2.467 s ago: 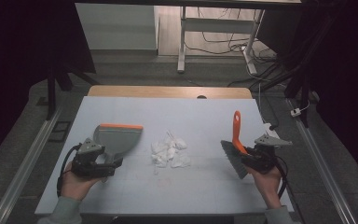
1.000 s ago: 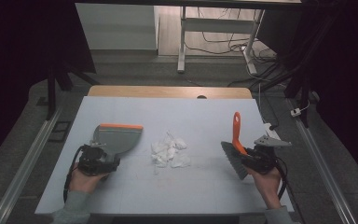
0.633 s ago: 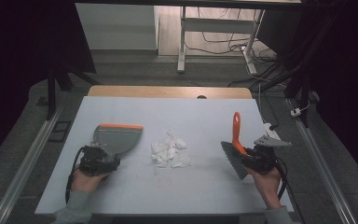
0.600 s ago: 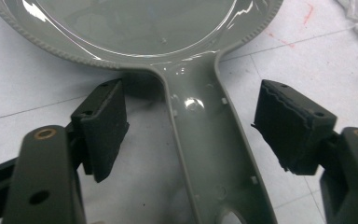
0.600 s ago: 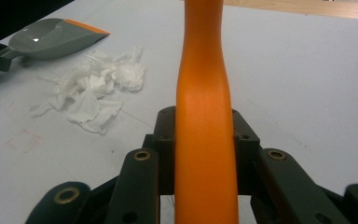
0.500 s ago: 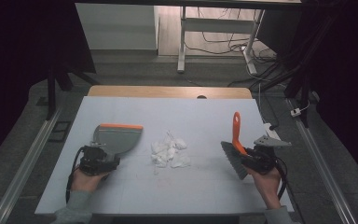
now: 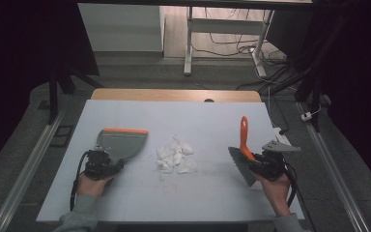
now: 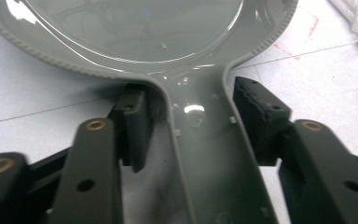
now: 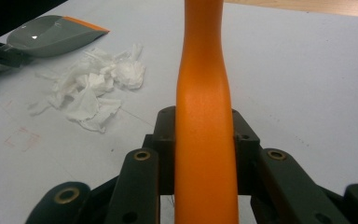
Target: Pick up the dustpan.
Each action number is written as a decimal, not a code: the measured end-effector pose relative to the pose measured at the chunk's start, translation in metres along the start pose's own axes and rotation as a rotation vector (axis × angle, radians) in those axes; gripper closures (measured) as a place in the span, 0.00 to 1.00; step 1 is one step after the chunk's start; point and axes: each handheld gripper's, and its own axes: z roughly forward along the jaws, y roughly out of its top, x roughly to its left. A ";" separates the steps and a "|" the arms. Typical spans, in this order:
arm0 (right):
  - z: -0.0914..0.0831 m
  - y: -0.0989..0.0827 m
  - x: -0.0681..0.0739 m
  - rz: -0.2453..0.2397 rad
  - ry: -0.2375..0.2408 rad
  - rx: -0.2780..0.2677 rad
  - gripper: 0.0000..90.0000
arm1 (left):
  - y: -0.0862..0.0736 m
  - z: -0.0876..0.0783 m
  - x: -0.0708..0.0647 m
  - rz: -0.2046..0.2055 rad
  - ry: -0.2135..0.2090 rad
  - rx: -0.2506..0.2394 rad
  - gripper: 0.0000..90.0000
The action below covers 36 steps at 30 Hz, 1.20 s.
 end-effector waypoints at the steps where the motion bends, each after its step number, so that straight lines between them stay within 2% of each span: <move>1: 0.000 0.000 0.000 0.003 0.000 0.000 0.78 | 0.000 0.000 0.000 -0.001 0.006 -0.003 0.63; 6: 0.000 0.000 0.001 0.000 0.003 -0.001 0.78 | 0.000 -0.001 0.002 -0.010 0.025 -0.007 0.67; 8: 0.000 0.000 0.000 0.000 0.002 -0.001 0.78 | 0.001 -0.004 0.005 -0.023 0.014 -0.022 0.67; 17: -0.001 0.000 0.000 0.002 -0.003 -0.002 0.78 | 0.000 -0.008 0.012 -0.029 0.005 -0.034 0.68; 20: -0.001 0.000 0.000 0.001 -0.006 -0.001 0.78 | 0.001 -0.012 0.015 -0.030 -0.008 -0.057 0.68; 31: -0.001 0.000 0.001 0.001 -0.010 -0.008 0.78 | -0.001 -0.029 0.026 -0.004 -0.055 -0.118 0.68; 36: -0.003 0.001 0.001 0.005 -0.015 -0.014 0.78 | -0.003 -0.040 0.029 0.029 -0.074 -0.142 0.68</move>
